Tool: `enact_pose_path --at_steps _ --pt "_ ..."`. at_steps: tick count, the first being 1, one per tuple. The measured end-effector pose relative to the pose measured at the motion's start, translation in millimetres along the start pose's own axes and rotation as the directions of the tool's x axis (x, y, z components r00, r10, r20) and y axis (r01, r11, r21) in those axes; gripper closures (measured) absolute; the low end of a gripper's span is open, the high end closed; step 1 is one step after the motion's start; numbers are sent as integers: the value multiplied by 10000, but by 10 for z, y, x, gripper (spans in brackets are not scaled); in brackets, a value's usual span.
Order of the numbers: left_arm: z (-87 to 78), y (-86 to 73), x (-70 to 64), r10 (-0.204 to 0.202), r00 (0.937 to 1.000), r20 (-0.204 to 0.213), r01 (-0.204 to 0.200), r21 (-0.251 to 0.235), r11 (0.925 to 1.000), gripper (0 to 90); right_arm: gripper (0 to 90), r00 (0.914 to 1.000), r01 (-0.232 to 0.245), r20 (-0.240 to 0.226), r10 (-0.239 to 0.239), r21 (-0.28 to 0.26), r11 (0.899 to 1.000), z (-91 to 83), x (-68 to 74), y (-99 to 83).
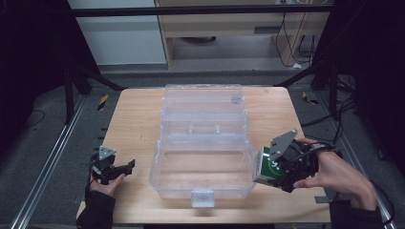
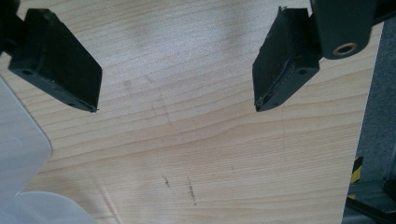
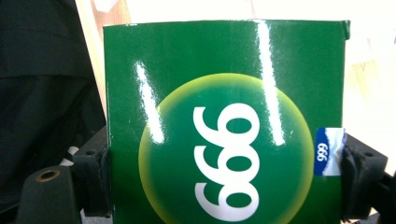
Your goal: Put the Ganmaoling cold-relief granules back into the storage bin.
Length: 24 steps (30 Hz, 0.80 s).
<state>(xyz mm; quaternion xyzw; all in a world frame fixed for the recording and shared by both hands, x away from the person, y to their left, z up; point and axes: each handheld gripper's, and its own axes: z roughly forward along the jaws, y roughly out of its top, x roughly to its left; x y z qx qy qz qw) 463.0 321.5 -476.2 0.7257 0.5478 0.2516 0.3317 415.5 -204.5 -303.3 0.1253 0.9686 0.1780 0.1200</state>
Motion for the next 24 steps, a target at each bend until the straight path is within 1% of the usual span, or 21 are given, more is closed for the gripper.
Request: enact_pose_path --at_steps 10,13,17,24 --pt "-1 2 4 -23 10000 -6 23 -23 10000 153 160 9992 392 -9 -392 -253 9989 101 -53 273" --pt "0 3 4 -23 10000 -7 23 -25 10000 153 160 9993 363 -81 -366 -310 9989 135 -77 330" --pt "1 5 1 -17 10000 -2 17 -39 10000 153 160 9987 498 -127 -502 -316 9983 185 -98 407" --pt "0 5 2 3 10000 -6 -3 -45 10000 153 159 9981 581 -196 -590 -439 9973 298 -131 525"
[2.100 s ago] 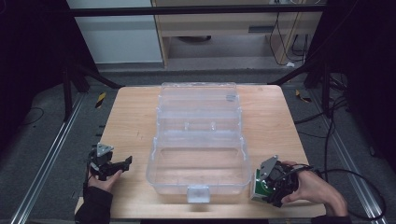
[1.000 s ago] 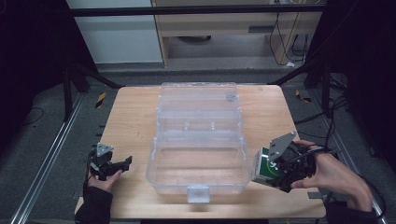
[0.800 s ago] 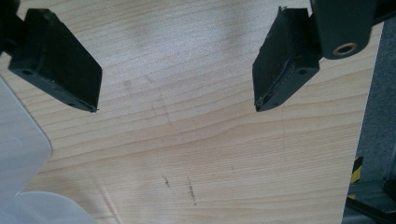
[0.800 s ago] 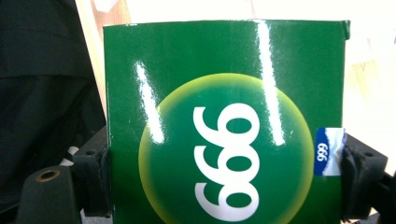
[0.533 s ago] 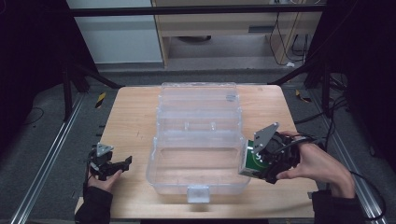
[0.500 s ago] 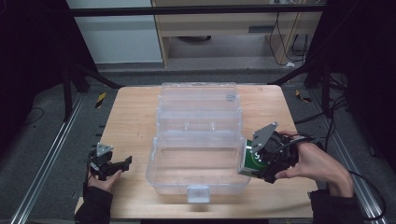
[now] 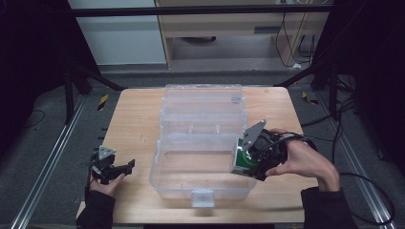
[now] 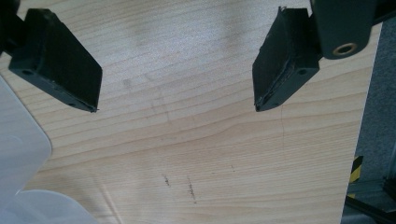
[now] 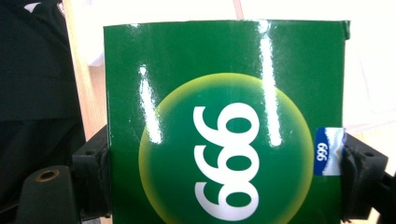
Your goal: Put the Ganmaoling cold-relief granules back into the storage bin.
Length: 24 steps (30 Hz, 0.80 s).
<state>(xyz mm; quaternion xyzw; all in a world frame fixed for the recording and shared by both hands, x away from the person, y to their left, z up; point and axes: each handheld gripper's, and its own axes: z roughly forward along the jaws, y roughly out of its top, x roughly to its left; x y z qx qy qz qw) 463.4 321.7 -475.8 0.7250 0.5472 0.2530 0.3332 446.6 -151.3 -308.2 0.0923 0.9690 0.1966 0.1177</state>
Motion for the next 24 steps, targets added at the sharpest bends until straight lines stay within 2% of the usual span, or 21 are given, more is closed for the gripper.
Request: enact_pose_path --at_steps 11,12,17,24 --pt "-1 1 0 5 10000 -6 -5 -11 10000 154 159 9999 54 -164 -54 -9 10000 153 -25 90" --pt "-1 2 0 5 10000 -6 -5 -14 10000 153 159 9997 195 -158 -195 7 9998 184 -30 99" --pt "-2 2 2 -2 10000 0 2 -19 10000 153 159 9994 238 -250 -239 -19 9997 268 -28 124" --pt "-2 2 5 -3 10000 1 3 -19 10000 153 159 9989 212 -421 -203 213 9995 387 -22 127"
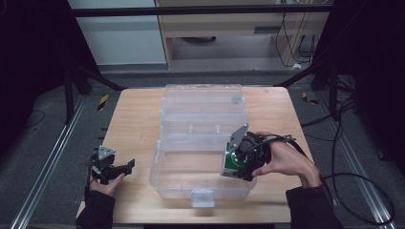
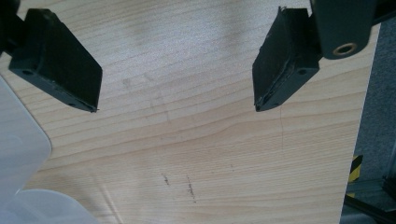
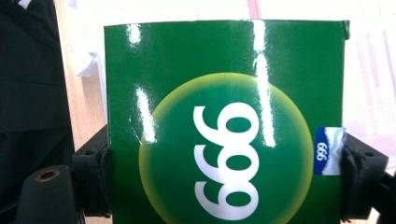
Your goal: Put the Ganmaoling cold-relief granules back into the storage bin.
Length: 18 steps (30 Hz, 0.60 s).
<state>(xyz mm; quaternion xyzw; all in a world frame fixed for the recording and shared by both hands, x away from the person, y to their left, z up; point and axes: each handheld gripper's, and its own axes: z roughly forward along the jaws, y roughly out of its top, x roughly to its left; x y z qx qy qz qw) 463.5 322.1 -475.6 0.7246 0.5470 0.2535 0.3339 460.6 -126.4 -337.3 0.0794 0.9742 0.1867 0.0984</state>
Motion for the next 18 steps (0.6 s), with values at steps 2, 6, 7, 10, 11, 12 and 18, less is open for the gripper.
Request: enact_pose_path --at_steps 2,6,7,10,11,12,18 --pt "0 0 0 -3 10000 -2 3 -1 10000 154 159 10000 7 -15 -7 -11 10000 15 -3 -5" --pt "-2 1 0 1 10000 -2 -1 -9 10000 153 159 10000 73 -35 -73 182 9998 70 15 8" --pt "-2 1 0 1 10000 -2 -1 -9 10000 153 159 9999 130 -65 -129 168 9998 82 15 11" --pt "-5 1 4 -15 10000 -8 15 -19 10000 154 159 9998 176 -111 -173 274 9995 121 21 24" --pt "-5 1 4 -15 10000 -8 15 -19 10000 154 159 9998 176 -111 -173 274 9995 121 21 24" --pt "-5 1 5 -17 10000 -6 17 -19 10000 154 159 9997 231 -129 -226 322 9992 134 22 27" --pt "-5 2 5 -7 10000 -7 6 -23 10000 154 159 9995 136 -281 -125 373 9992 213 32 -10"
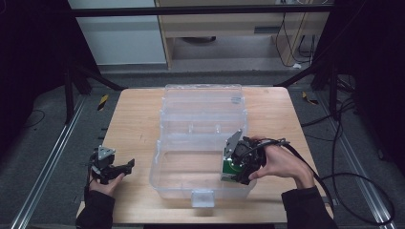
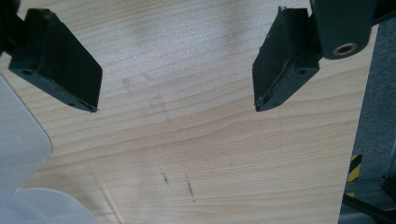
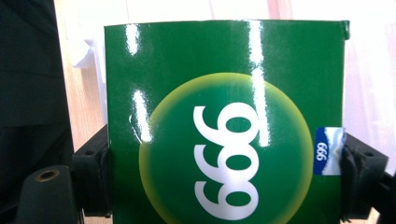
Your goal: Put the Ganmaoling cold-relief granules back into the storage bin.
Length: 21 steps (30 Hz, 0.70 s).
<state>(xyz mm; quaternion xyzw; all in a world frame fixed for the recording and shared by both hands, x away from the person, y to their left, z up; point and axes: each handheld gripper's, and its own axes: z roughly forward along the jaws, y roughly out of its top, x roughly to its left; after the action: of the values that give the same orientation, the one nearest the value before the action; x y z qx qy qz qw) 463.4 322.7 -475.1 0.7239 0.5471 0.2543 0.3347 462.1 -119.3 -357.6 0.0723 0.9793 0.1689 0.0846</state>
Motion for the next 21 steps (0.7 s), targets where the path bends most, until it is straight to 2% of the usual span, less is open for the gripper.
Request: enact_pose_path --at_steps 3,10,12,17,21 --pt "1 1 -2 17 10000 1 -17 20 10000 154 159 10000 98 -14 -97 245 9997 64 16 -32" --pt "3 0 -1 21 10000 -2 -21 42 10000 154 158 9997 -72 -228 77 232 9997 191 20 -79" --pt "4 -1 -2 14 10000 2 -14 25 10000 154 157 9998 110 -176 -105 283 9995 223 26 -82" --pt "0 -1 1 5 10000 10 -5 10 10000 153 156 9996 197 -191 -188 498 9986 282 32 -69" --pt "2 -1 1 10 10000 11 -10 22 10000 154 156 9998 108 -200 -99 460 9989 314 37 -84"
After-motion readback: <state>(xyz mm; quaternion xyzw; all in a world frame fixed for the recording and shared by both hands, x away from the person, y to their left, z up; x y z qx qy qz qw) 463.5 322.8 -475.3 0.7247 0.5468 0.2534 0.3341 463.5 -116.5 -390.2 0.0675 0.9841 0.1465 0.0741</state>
